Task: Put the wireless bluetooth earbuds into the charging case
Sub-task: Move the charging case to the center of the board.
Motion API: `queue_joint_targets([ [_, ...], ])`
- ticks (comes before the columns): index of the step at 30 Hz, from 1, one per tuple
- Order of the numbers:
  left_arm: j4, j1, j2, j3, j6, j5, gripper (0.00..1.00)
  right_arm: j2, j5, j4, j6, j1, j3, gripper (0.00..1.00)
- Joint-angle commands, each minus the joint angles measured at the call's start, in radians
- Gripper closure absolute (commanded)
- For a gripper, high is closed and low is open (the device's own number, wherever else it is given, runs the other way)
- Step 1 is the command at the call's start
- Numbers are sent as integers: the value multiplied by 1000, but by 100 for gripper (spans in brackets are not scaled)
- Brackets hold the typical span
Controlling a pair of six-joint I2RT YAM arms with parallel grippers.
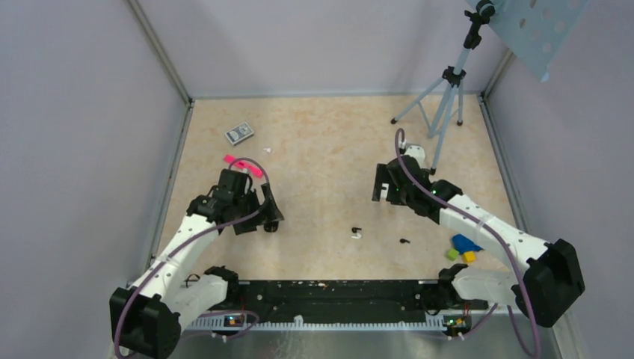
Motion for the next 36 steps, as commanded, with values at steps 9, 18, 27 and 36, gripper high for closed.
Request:
queue_joint_targets([
  [9,12,-1,40,-10,-30,-49,1,-17,-42,75,6,1,-8,3],
  [18,175,0,139,-59,12,-48,1,-6,-74,82,47,1,-16,3],
  [27,272,-10,281,-62,62,-39,1,-13,-79,75,56,1,-6,4],
  [36,432,-183,423,-3,5,170,1,-3,-88,72,79,1,-5,4],
])
